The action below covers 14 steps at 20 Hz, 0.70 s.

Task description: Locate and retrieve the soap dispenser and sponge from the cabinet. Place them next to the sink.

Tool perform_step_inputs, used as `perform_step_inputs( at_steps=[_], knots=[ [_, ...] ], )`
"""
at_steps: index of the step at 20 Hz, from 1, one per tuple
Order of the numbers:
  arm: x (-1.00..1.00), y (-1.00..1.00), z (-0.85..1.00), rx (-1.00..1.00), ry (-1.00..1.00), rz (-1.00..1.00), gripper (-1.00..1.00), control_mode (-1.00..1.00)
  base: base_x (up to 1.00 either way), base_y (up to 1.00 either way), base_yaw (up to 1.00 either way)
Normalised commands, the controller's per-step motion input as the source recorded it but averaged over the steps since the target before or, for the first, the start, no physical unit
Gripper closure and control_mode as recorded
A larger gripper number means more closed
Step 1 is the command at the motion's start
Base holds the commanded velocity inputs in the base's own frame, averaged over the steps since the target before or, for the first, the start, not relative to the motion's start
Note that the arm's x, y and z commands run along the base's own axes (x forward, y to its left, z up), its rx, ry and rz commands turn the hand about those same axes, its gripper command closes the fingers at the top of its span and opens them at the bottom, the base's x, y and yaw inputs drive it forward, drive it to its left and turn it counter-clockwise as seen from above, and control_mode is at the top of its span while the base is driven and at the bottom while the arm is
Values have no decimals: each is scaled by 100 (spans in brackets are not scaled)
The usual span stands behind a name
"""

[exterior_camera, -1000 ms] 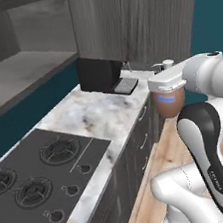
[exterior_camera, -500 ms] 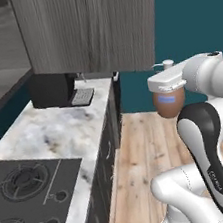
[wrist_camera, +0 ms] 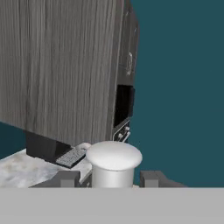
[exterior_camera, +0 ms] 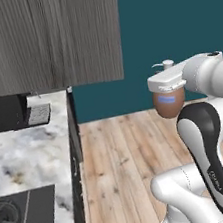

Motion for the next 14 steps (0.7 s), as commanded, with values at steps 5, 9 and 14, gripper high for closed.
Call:
perform_step_inputs(
  at_steps=[5,9,14],
  knots=[
    [0,0,0,0,0,0,100,100,0,-7,-48],
    [0,0,0,0,0,0,100,100,0,-5,-49],
    [0,0,0,0,0,0,100,100,0,-6,-49]
  ],
)
